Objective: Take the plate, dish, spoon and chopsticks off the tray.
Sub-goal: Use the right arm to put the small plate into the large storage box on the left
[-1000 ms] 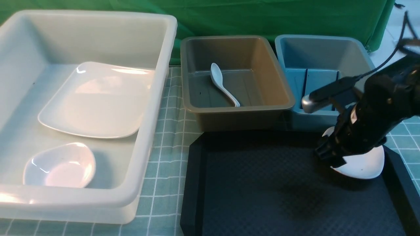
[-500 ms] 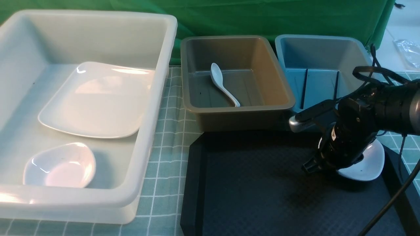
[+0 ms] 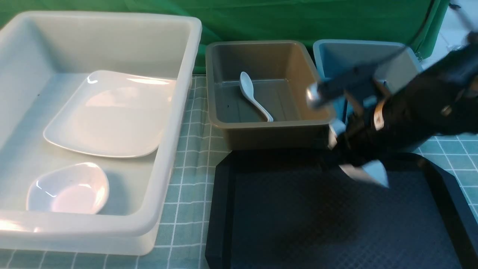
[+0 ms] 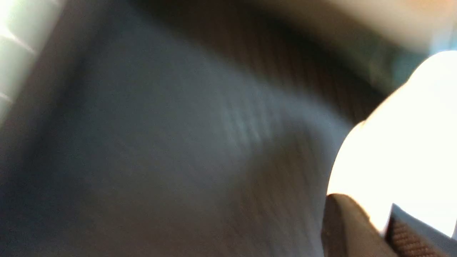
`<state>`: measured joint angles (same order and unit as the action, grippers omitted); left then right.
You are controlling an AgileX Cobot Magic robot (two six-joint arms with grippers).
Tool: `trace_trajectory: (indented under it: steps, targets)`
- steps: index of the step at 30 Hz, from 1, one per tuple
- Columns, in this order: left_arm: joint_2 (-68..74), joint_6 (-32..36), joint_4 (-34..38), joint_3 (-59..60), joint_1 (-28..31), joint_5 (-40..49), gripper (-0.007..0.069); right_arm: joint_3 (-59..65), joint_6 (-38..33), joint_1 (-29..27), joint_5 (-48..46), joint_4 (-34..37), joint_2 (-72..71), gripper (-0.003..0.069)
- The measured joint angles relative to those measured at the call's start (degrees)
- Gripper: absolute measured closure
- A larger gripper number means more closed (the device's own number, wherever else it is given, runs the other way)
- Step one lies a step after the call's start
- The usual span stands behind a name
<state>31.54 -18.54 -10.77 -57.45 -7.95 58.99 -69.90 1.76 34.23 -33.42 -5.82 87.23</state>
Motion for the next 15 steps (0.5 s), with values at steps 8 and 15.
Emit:
trace_trajectory:
  steps: [8,15]
  targets:
    - [0.0,0.0,0.66,0.0,0.0,-3.7,0.0615,-19.89,-17.04,9.54,7.92,18.06,4.36,0.0599]
    - [0.0,0.0,0.89,0.0,0.0,-5.22,0.0615,-35.63,-24.34,18.98,9.14,22.91,18.57,0.0599]
